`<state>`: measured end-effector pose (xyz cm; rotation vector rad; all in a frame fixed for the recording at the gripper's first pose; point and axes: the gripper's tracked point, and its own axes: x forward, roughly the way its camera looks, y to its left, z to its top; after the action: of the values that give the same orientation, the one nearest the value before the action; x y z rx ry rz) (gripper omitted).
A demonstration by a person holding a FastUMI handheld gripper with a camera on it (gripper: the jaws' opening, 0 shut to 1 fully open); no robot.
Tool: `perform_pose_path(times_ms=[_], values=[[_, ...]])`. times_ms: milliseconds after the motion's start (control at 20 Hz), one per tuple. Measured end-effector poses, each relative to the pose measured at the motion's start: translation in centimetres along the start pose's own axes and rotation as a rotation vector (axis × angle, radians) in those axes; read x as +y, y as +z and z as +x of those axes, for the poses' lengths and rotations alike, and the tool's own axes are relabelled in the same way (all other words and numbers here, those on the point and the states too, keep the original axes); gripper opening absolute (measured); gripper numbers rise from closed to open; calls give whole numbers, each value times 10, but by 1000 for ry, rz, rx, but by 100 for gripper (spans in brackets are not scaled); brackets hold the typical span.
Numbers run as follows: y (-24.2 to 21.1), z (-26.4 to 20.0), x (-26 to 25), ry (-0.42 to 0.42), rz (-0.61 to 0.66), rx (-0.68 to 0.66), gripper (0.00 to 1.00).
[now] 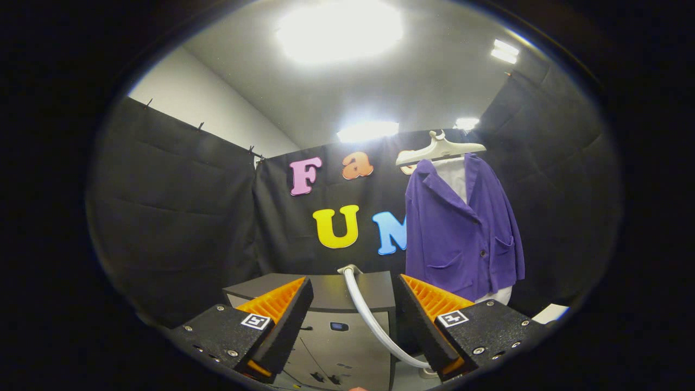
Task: Iron the clothes twice with a garment steamer, once on the left side and once on the right side.
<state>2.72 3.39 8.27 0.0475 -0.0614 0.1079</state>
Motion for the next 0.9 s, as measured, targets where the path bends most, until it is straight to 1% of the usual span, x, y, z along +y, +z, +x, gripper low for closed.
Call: perform_pose_path(times_ms=[250,450,750,900], values=[[45,45,16,76,-3,-13,95],[75,82,21,113,1,-25,95],[92,143,29,162,23,30,95],[87,172,32,183,33,90,95]])
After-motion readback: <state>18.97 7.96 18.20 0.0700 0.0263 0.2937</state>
